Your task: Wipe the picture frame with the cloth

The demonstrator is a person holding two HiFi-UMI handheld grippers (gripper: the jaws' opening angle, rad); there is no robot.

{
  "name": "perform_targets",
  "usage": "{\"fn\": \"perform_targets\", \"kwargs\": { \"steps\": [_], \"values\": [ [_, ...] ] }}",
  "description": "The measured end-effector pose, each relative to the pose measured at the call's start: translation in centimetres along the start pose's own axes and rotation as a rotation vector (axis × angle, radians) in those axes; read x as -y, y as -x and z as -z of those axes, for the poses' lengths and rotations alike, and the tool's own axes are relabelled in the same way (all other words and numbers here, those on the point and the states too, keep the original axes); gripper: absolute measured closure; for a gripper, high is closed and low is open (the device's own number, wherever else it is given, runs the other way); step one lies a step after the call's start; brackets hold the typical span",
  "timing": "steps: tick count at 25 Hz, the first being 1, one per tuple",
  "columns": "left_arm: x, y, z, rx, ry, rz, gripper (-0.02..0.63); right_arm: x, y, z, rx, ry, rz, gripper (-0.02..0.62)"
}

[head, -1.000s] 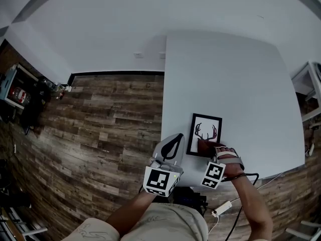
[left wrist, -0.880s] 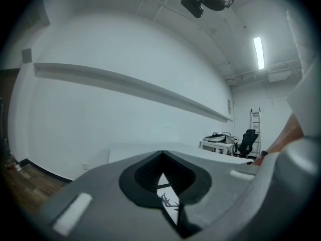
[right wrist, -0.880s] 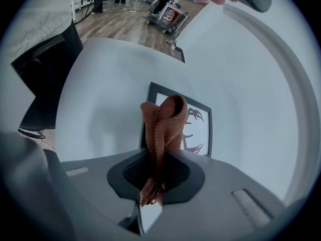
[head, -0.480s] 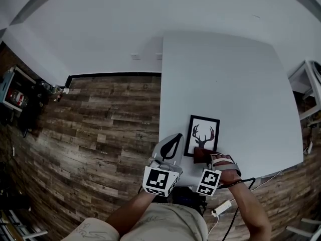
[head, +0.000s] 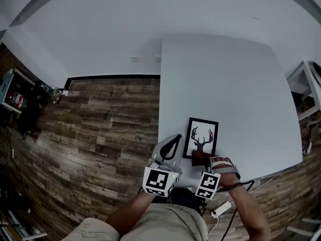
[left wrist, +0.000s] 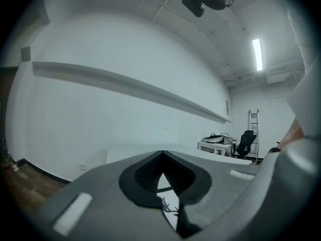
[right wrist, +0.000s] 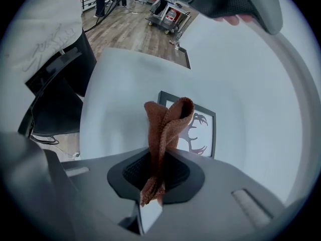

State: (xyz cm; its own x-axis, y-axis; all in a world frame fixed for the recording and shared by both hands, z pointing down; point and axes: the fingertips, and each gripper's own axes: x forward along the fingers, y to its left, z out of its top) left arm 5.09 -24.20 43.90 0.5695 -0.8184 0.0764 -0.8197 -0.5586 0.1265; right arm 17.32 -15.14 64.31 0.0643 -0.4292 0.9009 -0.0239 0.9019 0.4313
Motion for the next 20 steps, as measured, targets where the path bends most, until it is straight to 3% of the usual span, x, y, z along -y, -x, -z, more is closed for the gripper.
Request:
{"fn": "perform_targets", "kwargs": {
  "steps": [4, 12, 20],
  "values": [
    [0.1, -0.2, -0.4, 0.002, 0.001, 0.004, 0.606, 0.6, 0.7, -0.1, 0.034, -0.055, 0.018, 0.534],
    [-0.2, -0.4, -1.6, 0.026, -0.018, 0.002, 0.606, 4.9, 3.0, 0.7, 0.18, -0.412, 0.116, 0.534],
    [-0.3, -0.4, -3.2, 0.055, -0.03, -0.007, 0.606, 10.0, 7.4, 3.6, 0.337, -0.757, 0.283, 0.534]
  ]
}}
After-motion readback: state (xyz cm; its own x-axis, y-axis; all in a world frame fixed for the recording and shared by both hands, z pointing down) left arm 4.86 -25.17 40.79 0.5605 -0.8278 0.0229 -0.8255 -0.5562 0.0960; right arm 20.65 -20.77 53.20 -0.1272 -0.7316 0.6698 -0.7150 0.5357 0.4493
